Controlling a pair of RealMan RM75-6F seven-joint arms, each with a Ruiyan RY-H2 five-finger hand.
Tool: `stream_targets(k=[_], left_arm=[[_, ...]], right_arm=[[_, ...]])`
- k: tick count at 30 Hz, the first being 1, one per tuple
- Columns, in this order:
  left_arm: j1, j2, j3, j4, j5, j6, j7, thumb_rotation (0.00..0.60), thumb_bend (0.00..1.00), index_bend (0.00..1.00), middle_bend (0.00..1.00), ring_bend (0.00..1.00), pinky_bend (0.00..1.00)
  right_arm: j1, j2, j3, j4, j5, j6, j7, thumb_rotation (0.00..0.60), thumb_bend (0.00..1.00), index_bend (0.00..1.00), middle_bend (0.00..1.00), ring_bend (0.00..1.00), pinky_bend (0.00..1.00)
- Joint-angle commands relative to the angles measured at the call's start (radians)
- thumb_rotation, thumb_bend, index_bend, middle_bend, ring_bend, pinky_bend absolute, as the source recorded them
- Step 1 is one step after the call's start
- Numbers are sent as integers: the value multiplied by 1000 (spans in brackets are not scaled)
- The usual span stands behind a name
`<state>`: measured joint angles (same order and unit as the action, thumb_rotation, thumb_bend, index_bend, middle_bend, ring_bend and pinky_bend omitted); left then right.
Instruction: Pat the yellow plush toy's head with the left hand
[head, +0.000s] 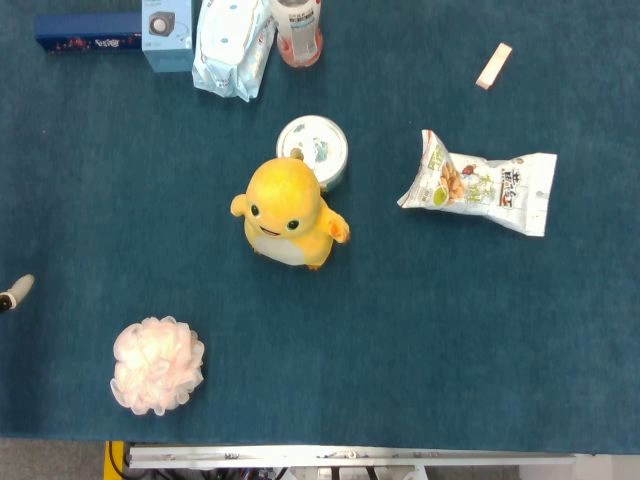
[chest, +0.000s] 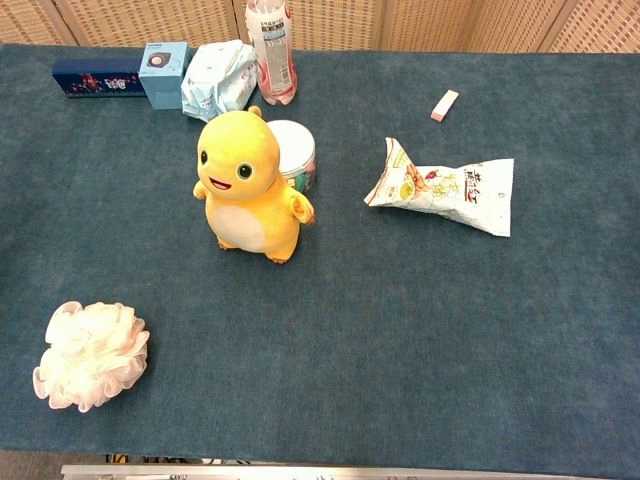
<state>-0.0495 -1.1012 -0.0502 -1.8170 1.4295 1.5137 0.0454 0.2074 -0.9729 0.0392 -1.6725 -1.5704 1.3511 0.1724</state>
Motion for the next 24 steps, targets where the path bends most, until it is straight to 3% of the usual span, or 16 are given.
stream_targets(k=[1,9,24], left_arm=[[-1,0,0,0,-2,-3,0,600,93,50,56,22,0],[-7,7,-5,0,7,-10,-23,600,93,50,56,22,0],[-124,45,-20,45,117,-141,-240,600,93,68,56,22,0]], right_arm=[[0,0,-1,1,1,-2,0,600,113,358,403,301,357],[3,5,9,1,-1,12,-5,600,113,358,403,301,357],[18,45,63,-50,18,52,-69,600,113,334,403,301,357]])
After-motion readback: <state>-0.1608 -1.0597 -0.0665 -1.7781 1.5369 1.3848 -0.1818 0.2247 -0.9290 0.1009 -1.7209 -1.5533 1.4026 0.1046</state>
